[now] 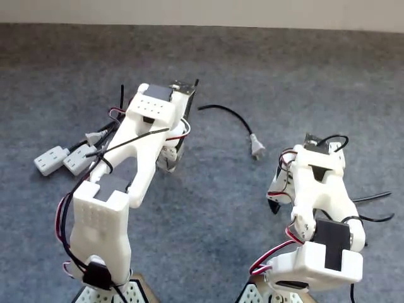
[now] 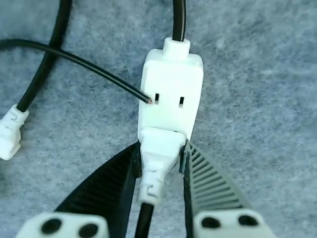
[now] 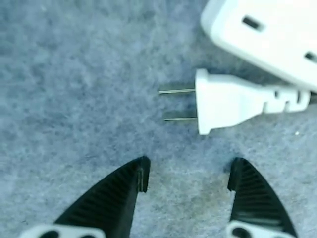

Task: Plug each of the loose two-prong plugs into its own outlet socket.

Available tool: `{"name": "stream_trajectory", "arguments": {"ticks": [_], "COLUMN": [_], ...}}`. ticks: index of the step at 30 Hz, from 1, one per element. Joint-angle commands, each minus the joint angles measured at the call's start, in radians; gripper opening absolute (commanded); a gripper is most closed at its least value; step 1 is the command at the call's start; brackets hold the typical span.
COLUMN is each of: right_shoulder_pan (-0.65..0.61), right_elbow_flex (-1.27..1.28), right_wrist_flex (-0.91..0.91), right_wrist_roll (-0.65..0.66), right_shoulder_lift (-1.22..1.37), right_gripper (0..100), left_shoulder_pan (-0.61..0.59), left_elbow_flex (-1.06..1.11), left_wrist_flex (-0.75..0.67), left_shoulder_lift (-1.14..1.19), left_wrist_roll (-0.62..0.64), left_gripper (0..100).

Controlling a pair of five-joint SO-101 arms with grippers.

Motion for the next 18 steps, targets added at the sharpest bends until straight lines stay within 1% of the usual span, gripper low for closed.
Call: {"name": "stream_trajectory", "arguments": {"ticks": [1, 3, 5, 8, 18], "right_shoulder_pan": [0.005, 0.005, 0.005, 0.005, 0.005], "right_elbow_flex": [0.007, 0.007, 0.007, 0.007, 0.007], "right_wrist_flex": [-0.048, -0.048, -0.048, -0.048, -0.048], "right_wrist_roll": [0.011, 0.011, 0.011, 0.012, 0.012], "right_shoulder_lift": [0.005, 0.005, 0.005, 0.005, 0.005], "right_gripper": [25.7, 25.7, 25.7, 25.7, 25.7], "left_shoulder_pan": [-0.013, -0.013, -0.013, -0.013, -0.002], "left_elbow_flex": [-0.081, -0.125, -0.15, -0.2, -0.331], "left_wrist_flex": [0.06, 0.132, 0.164, 0.166, 0.161], "left_shoulder_lift": [0.105, 0.151, 0.199, 0.24, 0.251], "left_wrist_roll": [-0.014, -0.015, -0.015, -0.015, -0.003], "left_gripper": [1, 1, 1, 1, 1]}}
